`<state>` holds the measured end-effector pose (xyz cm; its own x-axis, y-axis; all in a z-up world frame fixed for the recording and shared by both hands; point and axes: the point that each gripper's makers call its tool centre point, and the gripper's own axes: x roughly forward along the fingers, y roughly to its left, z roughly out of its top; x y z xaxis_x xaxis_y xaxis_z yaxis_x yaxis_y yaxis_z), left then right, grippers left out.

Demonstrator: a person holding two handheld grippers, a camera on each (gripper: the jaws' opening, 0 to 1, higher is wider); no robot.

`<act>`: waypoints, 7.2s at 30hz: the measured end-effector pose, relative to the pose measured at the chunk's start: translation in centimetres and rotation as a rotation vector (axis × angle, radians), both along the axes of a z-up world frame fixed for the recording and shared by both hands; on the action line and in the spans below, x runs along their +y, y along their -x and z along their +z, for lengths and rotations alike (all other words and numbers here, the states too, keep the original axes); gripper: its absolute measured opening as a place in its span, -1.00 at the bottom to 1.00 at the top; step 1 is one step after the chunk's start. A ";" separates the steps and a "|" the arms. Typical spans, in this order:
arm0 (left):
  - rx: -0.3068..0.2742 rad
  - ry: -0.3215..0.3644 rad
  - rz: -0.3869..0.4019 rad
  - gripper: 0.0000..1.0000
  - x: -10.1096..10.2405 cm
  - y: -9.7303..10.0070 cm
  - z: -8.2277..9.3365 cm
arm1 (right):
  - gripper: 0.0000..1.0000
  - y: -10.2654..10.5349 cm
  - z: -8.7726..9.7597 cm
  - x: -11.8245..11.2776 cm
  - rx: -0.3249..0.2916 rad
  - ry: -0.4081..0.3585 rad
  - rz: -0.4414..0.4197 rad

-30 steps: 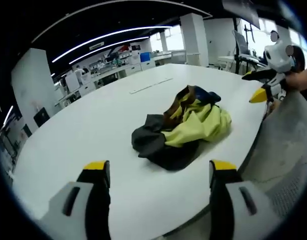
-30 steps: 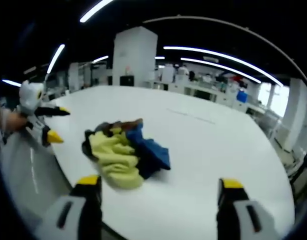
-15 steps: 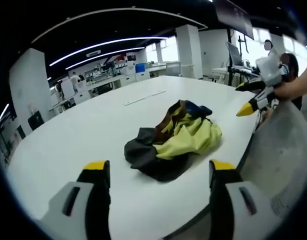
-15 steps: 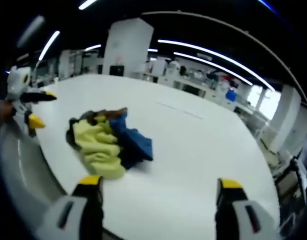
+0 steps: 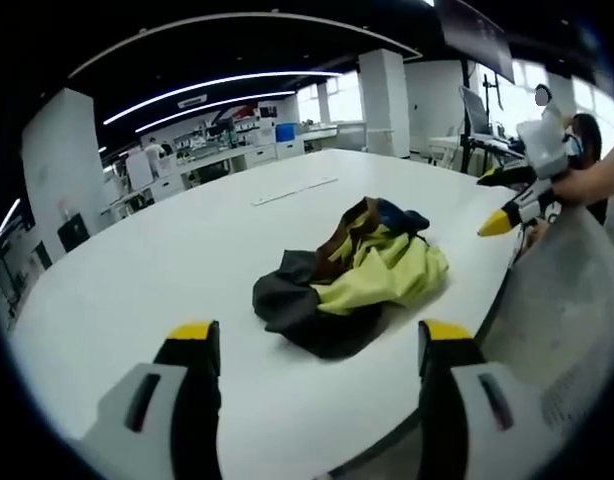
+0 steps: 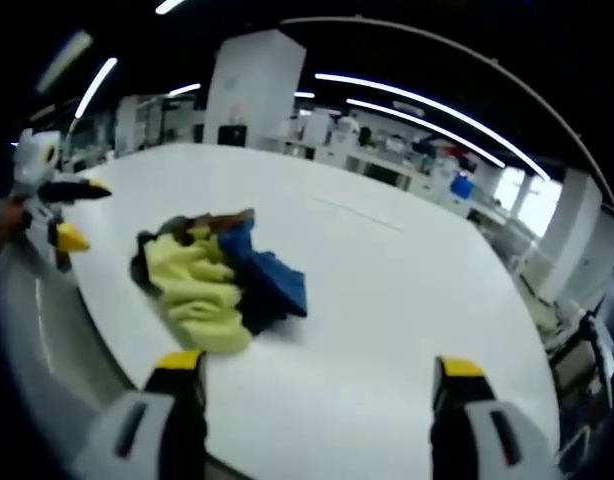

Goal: Fold the garment on the visible template until the final outline fits inside the template.

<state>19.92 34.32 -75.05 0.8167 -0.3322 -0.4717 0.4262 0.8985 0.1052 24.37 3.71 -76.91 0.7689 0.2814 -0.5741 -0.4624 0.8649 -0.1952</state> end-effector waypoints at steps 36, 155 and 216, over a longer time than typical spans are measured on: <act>0.014 0.043 -0.044 0.56 -0.7 -0.8 -0.1 | 0.80 -0.2 2.4 1.6 -0.034 -0.241 0.029; 0.070 0.023 -0.334 -1.00 -2.7 -14.2 5.7 | -1.00 -6.7 8.8 6.2 0.077 -0.440 0.363; 0.302 0.195 -0.055 -1.00 -1.2 -36.4 -4.1 | -1.00 -31.6 -0.5 8.1 0.182 -0.369 0.159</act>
<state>56.35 33.07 -79.14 0.6284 -0.4793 -0.6127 0.4601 0.8641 -0.2041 55.98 11.82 -77.41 0.5952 0.5998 -0.5348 -0.5938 0.7766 0.2102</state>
